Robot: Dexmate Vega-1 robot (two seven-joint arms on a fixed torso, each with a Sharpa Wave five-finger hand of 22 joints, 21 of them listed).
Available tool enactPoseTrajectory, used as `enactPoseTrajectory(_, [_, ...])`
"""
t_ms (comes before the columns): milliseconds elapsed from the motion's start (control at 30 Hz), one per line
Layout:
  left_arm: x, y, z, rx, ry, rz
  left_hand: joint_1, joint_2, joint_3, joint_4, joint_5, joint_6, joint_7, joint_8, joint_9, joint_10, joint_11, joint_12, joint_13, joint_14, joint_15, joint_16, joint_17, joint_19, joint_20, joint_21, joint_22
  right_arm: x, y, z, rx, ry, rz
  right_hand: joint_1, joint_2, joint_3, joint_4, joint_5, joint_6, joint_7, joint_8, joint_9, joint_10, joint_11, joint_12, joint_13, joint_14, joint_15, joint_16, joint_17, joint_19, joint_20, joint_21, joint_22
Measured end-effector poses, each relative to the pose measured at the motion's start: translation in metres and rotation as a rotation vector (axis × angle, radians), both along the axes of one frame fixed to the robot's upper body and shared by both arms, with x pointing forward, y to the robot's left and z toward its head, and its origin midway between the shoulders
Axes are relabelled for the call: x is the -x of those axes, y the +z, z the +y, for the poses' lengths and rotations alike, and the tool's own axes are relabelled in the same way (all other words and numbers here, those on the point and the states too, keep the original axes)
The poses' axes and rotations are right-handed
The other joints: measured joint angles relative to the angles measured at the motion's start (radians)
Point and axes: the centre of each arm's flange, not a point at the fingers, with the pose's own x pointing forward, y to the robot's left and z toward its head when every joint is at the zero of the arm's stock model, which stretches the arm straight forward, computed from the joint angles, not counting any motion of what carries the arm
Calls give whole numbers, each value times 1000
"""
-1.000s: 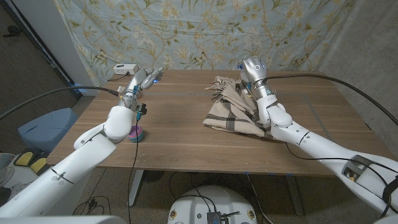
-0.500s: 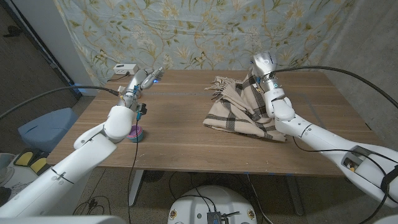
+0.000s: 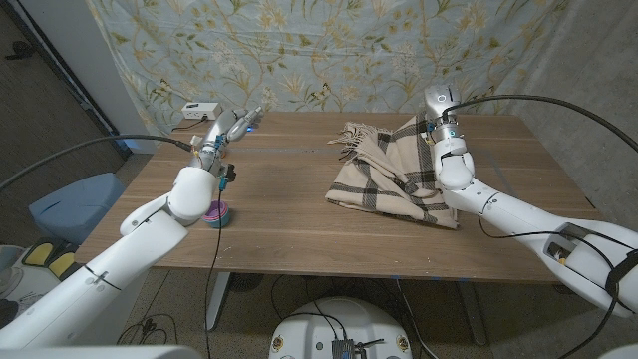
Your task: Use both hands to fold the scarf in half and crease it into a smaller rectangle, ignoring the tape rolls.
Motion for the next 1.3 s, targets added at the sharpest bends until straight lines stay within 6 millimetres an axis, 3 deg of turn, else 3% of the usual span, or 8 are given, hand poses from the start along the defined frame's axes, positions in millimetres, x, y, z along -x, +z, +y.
enactPoseTrajectory(233, [-4,3,-2,-8,-5,1,-4,4,0,0,0,0,0,0,0,0,0,-2,0,0,0,0,0,0,0,0,0,-10,-3,-11,-19,-125,76,0,0,-2,13,0,-26,-26,-24,0,-21,-6,5,0,-27,7,-42,9,-67,9,0,-11])
enactPoseTrajectory(433, [-7,5,-3,-14,-9,1,-4,4,0,0,0,0,0,0,0,0,0,-2,0,0,0,0,0,0,0,0,0,-17,-6,-14,-28,-218,148,-45,-3,11,24,-12,-97,-87,-74,-21,-95,-33,-67,92,-159,46,-246,-107,-180,21,0,-40])
enactPoseTrajectory(533, [-8,5,-4,-16,-10,1,-4,4,0,0,0,0,0,0,0,0,0,-2,0,0,0,0,-4,0,0,0,0,-20,-6,-13,-20,-266,175,-147,-31,7,45,6,-272,-132,-121,-53,-305,-75,-203,36,-325,87,-402,-212,-257,32,-16,-50])
enactPoseTrajectory(667, [-9,6,-4,-17,-11,0,-4,4,0,0,0,0,0,0,0,0,0,-2,0,-2,2,0,-5,-4,4,0,0,-25,-6,-10,-13,-328,223,-253,-64,4,59,48,-560,-146,-135,-84,-546,-81,-357,-10,-538,132,-483,-281,-315,72,-63,-55])
enactPoseTrajectory(767, [-9,7,-5,-19,-13,-1,-4,4,0,0,0,0,0,0,0,0,0,-2,0,-2,2,0,-5,-7,2,0,0,-26,-7,-9,-18,-354,238,-272,-57,20,57,63,-663,-132,-135,-89,-630,-72,-387,-23,-608,141,-489,-297,-325,83,-81,-55])
enactPoseTrajectory(933, [-9,8,-5,-20,-12,-2,-4,4,-4,-4,0,0,0,0,0,0,0,-2,0,-4,0,0,-5,-8,3,0,0,-24,-5,-11,-40,-382,230,-268,-10,51,55,71,-683,-121,-127,-91,-645,-71,-387,-29,-632,144,-489,-299,-325,82,-81,-55])
enactPoseTrajectory(1100, [-9,9,-5,-21,-12,-4,-4,4,-1,-6,0,-2,2,0,0,-8,-1,-2,0,-11,3,0,-5,-8,3,0,0,-17,0,-5,-62,-348,176,-201,15,120,-7,56,-687,-117,-123,-91,-645,-71,-383,-34,-632,144,-483,-313,-313,71,-88,-55])
enactPoseTrajectory(1300, [-9,9,-5,-23,-14,-9,-4,4,0,-8,0,-6,-2,0,0,-9,-2,-2,0,-11,3,-5,-5,-8,3,0,0,-3,10,-1,-77,-330,49,-304,-60,88,40,29,-710,-111,-119,-91,-642,-72,-379,-46,-632,144,-471,-327,-276,51,-88,-55])
